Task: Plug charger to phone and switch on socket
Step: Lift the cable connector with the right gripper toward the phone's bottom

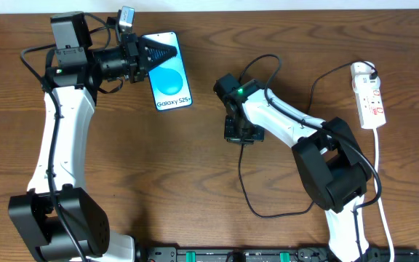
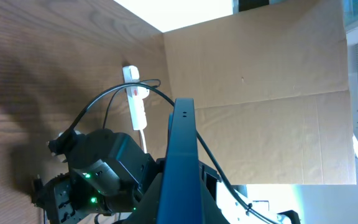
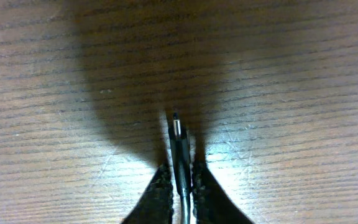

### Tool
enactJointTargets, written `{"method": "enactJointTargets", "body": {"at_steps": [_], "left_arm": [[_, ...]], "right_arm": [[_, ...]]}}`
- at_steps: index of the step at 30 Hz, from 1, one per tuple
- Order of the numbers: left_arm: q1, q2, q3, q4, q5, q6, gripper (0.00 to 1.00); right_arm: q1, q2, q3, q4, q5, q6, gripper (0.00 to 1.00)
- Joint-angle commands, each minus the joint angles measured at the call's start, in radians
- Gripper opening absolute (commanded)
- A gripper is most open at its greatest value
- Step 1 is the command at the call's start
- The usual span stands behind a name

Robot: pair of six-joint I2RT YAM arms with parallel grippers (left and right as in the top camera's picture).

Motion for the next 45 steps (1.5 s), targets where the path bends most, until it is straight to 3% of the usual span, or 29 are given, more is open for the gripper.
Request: {"method": "enactJointTargets", "body": {"at_steps": [1, 13, 18, 24, 28, 37, 45], "left_arm": [[0.004, -0.011, -0.004, 0.002, 0.014, 0.007, 0.07], [0.004, -0.011, -0.004, 0.002, 0.015, 0.006, 0.07], [0.004, -0.011, -0.004, 0.002, 0.015, 0.007, 0.07], [0.004, -0.011, -0.004, 0.054, 0.014, 0.005, 0.07], [0.004, -0.011, -0.004, 0.153, 0.014, -0.076, 0.07], [0.039, -0.011, -0.004, 0.453, 0.014, -0.327, 0.07], [0.101, -0.011, -0.004, 0.516, 0.014, -0.416, 0.08]], "right_arm": [[0.004, 0.039, 0.003, -0.006, 0.025, 0.006, 0.04], [-0.018, 0.038, 0.003, 0.014, -0.021, -0.01, 0.01], [-0.08, 0.038, 0.003, 0.068, -0.295, -0.175, 0.01], [-0.145, 0.038, 0.003, 0.182, -0.764, -0.417, 0.01], [-0.158, 0.038, 0.003, 0.283, -1.023, -0.512, 0.01], [-0.154, 0.038, 0.003, 0.548, -1.44, -0.532, 0.01], [-0.153, 0.035, 0.003, 0.625, -1.533, -0.52, 0.01]]}}
